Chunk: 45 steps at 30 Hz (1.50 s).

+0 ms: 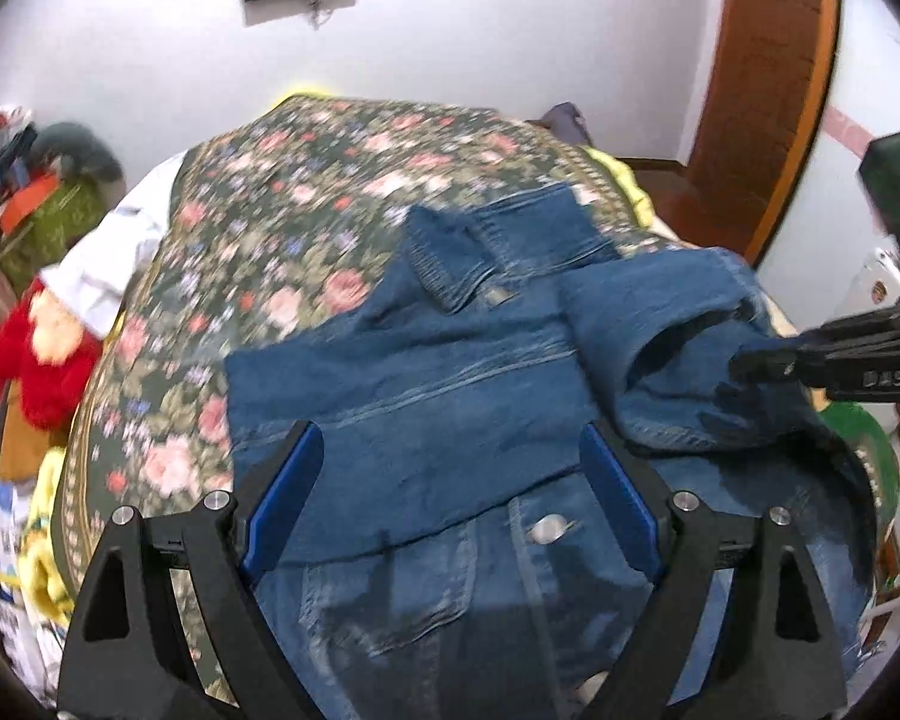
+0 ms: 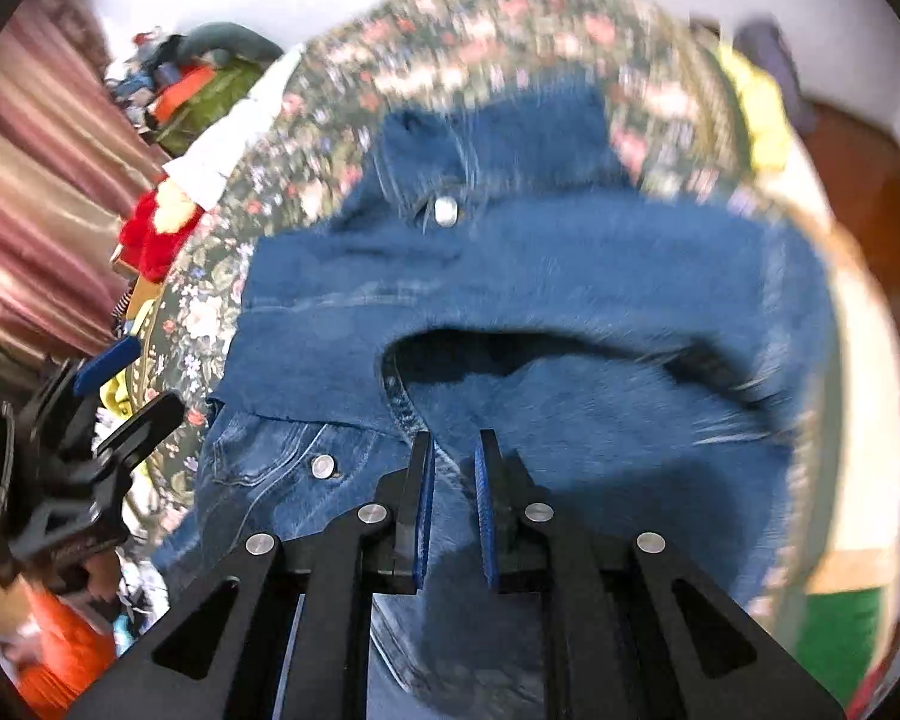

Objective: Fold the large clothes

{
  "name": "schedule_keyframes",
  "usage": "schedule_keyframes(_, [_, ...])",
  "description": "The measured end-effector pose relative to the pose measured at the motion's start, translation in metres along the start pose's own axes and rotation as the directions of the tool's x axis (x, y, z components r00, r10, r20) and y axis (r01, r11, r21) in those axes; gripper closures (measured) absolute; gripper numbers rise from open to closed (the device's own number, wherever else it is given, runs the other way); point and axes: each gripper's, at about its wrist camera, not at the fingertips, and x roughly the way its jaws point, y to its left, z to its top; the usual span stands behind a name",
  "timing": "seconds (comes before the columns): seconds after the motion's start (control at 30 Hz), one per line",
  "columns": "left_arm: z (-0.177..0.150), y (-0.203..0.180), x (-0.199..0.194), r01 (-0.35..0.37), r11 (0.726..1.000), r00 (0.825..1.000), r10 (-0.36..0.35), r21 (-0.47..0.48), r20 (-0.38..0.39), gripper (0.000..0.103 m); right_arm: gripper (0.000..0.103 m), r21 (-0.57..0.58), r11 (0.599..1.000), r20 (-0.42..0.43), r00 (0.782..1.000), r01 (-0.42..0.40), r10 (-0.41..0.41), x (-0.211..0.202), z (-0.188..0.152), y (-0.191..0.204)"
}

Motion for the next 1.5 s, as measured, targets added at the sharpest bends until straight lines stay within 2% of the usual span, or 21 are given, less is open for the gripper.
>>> schedule_keyframes(0.1, [0.018, -0.028, 0.002, 0.022, 0.998, 1.000, -0.023, 0.062, 0.015, 0.015, 0.093, -0.004, 0.998, 0.095, 0.994, 0.058, -0.058, -0.038, 0.002, -0.014])
schedule_keyframes(0.2, [0.036, -0.058, 0.008, 0.068, 0.990, 0.997, -0.072, 0.125, 0.028, 0.015, 0.093, 0.031, 0.990, 0.177, 0.974, 0.140, -0.143, -0.069, -0.002, -0.038])
schedule_keyframes(0.33, [0.056, -0.101, 0.024, 0.094, 0.971, 0.994, -0.103, 0.218, 0.028, 0.015, 0.093, 0.087, 0.969, 0.206, 0.947, 0.232, -0.246, -0.091, -0.009, -0.077])
schedule_keyframes(0.43, [0.067, -0.136, 0.046, 0.126, 0.952, 0.992, -0.126, 0.280, -0.019, 0.016, 0.093, 0.125, 0.949, 0.198, 0.930, 0.288, -0.308, -0.095, -0.017, -0.104])
schedule_keyframes(0.57, [0.071, -0.172, 0.076, 0.181, 0.920, 0.983, -0.158, 0.348, -0.093, 0.016, 0.093, 0.158, 0.948, 0.159, 0.941, 0.275, -0.299, -0.090, -0.030, -0.133])
schedule_keyframes(0.63, [0.070, -0.192, 0.096, 0.214, 0.888, 0.975, -0.171, 0.408, -0.140, 0.019, 0.093, 0.159, 0.947, 0.139, 0.944, 0.279, -0.301, -0.083, -0.039, -0.141])
schedule_keyframes(0.67, [0.069, -0.198, 0.101, 0.212, 0.879, 0.976, -0.163, 0.427, -0.147, 0.021, 0.093, 0.160, 0.945, 0.128, 0.944, 0.284, -0.305, -0.079, -0.042, -0.144])
schedule_keyframes(0.73, [0.066, -0.208, 0.124, 0.177, 0.862, 0.978, -0.102, 0.475, -0.180, 0.029, 0.093, 0.163, 0.945, 0.109, 0.946, 0.285, -0.304, -0.070, -0.047, -0.149])
schedule_keyframes(0.77, [0.064, -0.213, 0.138, 0.160, 0.854, 0.978, -0.069, 0.496, -0.198, 0.030, 0.093, 0.163, 0.946, 0.098, 0.949, 0.281, -0.299, -0.066, -0.049, -0.151])
schedule_keyframes(0.8, [0.062, -0.214, 0.143, 0.156, 0.847, 0.978, -0.062, 0.508, -0.197, 0.031, 0.093, 0.163, 0.947, 0.091, 0.951, 0.277, -0.294, -0.062, -0.052, -0.151])
schedule_keyframes(0.87, [0.058, -0.216, 0.147, 0.137, 0.835, 0.984, -0.056, 0.532, -0.167, 0.040, 0.093, 0.160, 0.949, 0.082, 0.955, 0.270, -0.285, -0.055, -0.053, -0.152])
schedule_keyframes(0.9, [0.058, -0.216, 0.147, 0.121, 0.839, 0.987, -0.044, 0.531, -0.155, 0.051, 0.093, 0.159, 0.951, 0.080, 0.956, 0.266, -0.281, -0.052, -0.053, -0.152])
schedule_keyframes(0.93, [0.059, -0.215, 0.147, 0.096, 0.846, 0.989, -0.024, 0.524, -0.143, 0.075, 0.093, 0.159, 0.952, 0.079, 0.958, 0.261, -0.275, -0.049, -0.053, -0.153])
schedule_keyframes(0.97, [0.061, -0.211, 0.145, 0.030, 0.859, 0.994, 0.028, 0.511, -0.106, 0.085, 0.093, 0.158, 0.953, 0.079, 0.959, 0.257, -0.272, -0.047, -0.052, -0.152])
schedule_keyframes(1.03, [0.068, -0.200, 0.137, 0.043, 0.886, 0.995, 0.003, 0.462, -0.097, 0.094, 0.093, 0.151, 0.957, 0.080, 0.962, 0.249, -0.263, -0.043, -0.050, -0.152])
schedule_keyframes(1.1, [0.080, -0.181, 0.123, 0.024, 0.917, 0.998, 0.001, 0.398, -0.062, 0.095, 0.093, 0.145, 0.958, 0.084, 0.962, 0.246, -0.260, -0.040, -0.045, -0.150])
schedule_keyframes(1.17, [0.092, -0.158, 0.105, 0.011, 0.937, 1.000, -0.007, 0.350, -0.013, 0.095, 0.093, 0.138, 0.964, 0.095, 0.965, 0.229, -0.243, -0.039, -0.040, -0.147])
schedule_keyframes(1.3, [0.103, -0.110, 0.075, -0.058, 0.960, 0.997, 0.041, 0.272, 0.069, 0.095, 0.093, 0.109, 0.976, 0.116, 0.972, 0.190, -0.202, -0.032, -0.023, -0.136])
schedule_keyframes(1.4, [0.103, -0.069, 0.061, -0.101, 0.974, 0.992, 0.084, 0.203, 0.090, 0.095, 0.093, 0.075, 0.970, 0.119, 0.964, 0.231, -0.238, -0.017, -0.010, -0.125])
schedule_keyframes(1.5, [0.088, -0.029, 0.056, -0.137, 0.981, 0.989, 0.127, 0.139, 0.080, 0.095, 0.093, 0.076, 0.954, 0.095, 0.950, 0.290, -0.296, 0.006, 0.001, -0.125])
